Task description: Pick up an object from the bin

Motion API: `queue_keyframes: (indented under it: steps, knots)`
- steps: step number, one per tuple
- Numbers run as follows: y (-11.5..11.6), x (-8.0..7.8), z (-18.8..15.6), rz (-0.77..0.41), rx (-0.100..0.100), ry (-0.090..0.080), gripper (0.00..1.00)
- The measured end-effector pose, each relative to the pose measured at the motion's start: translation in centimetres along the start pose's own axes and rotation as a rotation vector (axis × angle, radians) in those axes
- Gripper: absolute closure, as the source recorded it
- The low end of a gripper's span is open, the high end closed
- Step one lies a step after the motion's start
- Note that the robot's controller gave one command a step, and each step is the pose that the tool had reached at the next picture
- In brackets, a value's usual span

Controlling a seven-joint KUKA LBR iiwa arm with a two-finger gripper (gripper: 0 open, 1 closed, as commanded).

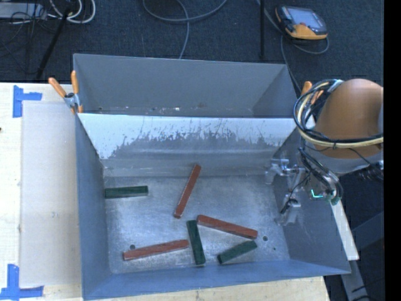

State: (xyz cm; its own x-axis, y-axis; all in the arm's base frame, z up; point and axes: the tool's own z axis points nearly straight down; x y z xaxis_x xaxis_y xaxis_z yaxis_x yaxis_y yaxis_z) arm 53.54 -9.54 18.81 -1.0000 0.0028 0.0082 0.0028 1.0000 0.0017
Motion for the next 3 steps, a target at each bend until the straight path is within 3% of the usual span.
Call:
queue_keyframes:
  steps: [1,2,3]
  knots:
    - [7.0,0.1,12.2,0.186,-0.001,0.0,0.0]
    - [11.1,3.3,8.8,0.278,-0.001,-0.004,0.0]
    - [9.8,1.7,8.9,0.395,0.001,-0.009,0.0]
